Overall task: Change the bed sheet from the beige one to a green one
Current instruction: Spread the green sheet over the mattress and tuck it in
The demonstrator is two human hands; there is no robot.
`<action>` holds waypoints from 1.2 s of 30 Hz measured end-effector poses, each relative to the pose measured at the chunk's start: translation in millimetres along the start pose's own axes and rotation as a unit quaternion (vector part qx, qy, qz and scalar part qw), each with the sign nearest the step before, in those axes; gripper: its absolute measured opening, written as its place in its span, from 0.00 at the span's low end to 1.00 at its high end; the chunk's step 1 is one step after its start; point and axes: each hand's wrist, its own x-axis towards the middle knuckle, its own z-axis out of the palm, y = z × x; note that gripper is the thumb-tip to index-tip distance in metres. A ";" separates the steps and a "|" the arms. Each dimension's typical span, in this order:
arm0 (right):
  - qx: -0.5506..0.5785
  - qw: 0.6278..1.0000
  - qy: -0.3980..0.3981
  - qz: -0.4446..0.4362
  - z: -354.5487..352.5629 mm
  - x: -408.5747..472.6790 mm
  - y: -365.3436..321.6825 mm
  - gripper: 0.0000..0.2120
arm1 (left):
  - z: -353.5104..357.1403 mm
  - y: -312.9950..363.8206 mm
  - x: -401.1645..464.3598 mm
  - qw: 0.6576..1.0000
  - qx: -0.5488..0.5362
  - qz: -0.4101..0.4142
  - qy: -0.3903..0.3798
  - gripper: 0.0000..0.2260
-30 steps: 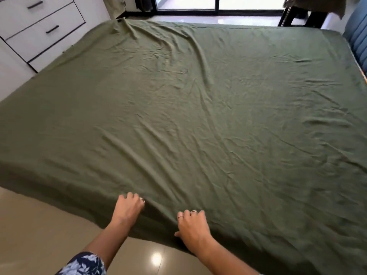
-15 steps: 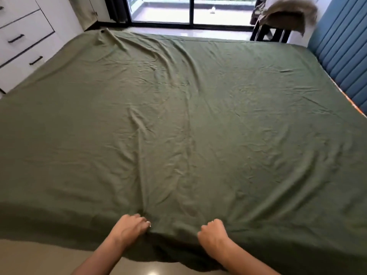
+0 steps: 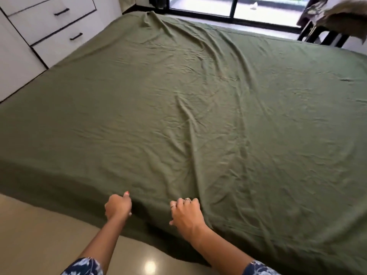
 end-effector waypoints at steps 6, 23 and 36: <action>-0.006 0.996 -0.071 -0.056 -18.1 9.4 -10.0 0.11 | -3.1 -17.3 16.3 0.997 0.008 0.069 -0.028 0.14; 0.079 0.993 -0.030 -0.086 -109.2 186.4 -181.4 0.24 | -183.5 -50.0 190.6 0.982 -0.185 -0.037 0.030 0.21; 0.040 0.977 -0.083 -0.190 -123.0 280.3 -238.3 0.18 | -224.3 -53.4 310.8 0.991 -0.120 -0.013 0.054 0.16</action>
